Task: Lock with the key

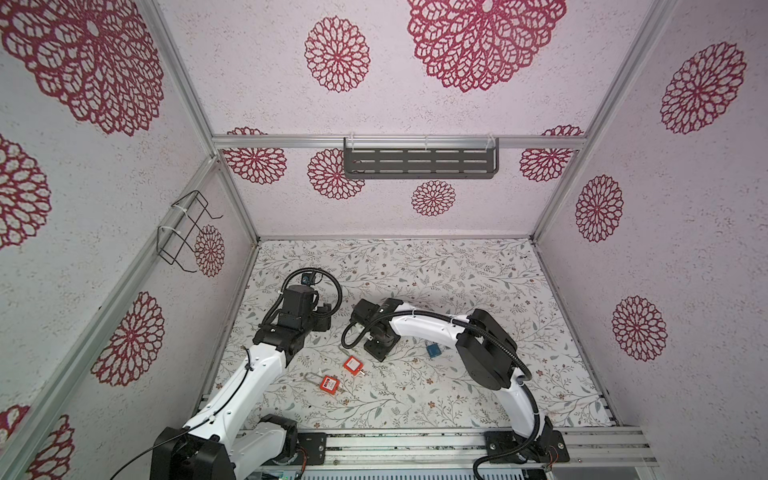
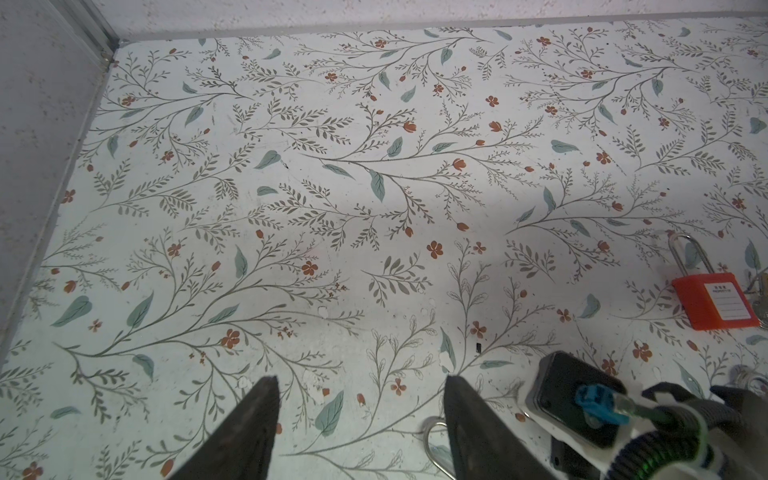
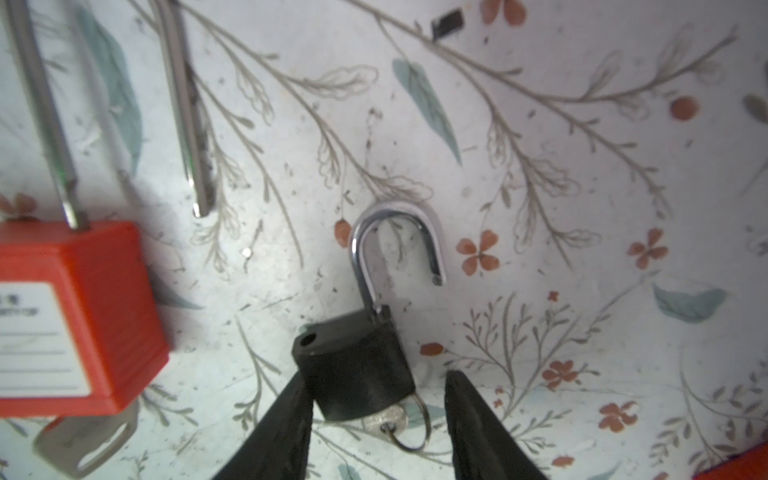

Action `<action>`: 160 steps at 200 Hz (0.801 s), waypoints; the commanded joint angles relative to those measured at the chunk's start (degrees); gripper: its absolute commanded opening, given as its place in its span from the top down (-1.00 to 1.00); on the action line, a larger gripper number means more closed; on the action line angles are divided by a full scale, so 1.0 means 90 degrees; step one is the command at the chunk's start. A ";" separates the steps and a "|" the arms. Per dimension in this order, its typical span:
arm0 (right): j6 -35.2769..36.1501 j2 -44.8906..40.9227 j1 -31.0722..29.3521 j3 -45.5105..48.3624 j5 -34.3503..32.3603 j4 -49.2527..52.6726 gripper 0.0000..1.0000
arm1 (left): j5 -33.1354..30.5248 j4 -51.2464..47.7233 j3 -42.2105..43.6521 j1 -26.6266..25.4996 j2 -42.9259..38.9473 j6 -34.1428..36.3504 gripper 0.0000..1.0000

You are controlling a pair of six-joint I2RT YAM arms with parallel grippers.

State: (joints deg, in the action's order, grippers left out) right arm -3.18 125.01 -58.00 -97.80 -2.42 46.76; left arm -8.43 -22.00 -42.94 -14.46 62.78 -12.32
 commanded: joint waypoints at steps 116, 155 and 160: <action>0.1066 -0.0061 0.0126 0.0018 0.0542 -0.0113 0.03 | 0.0210 -0.0047 -0.0025 0.0073 0.0077 0.0196 -0.34; 0.1236 -0.0099 0.0126 -0.0012 0.0617 -0.0246 0.09 | 0.0262 -0.0037 -0.0024 0.0073 0.0075 0.0245 -0.32; 0.1253 -0.0101 0.0126 -0.0011 0.0624 -0.0262 0.10 | 0.0270 -0.0036 -0.0024 0.0073 0.0078 0.0253 -0.32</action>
State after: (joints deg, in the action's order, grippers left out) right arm 6.00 125.01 -57.17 -97.67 1.87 44.69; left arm -6.87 -22.17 -42.94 -14.44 63.37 -10.92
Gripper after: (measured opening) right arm 0.460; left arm 0.663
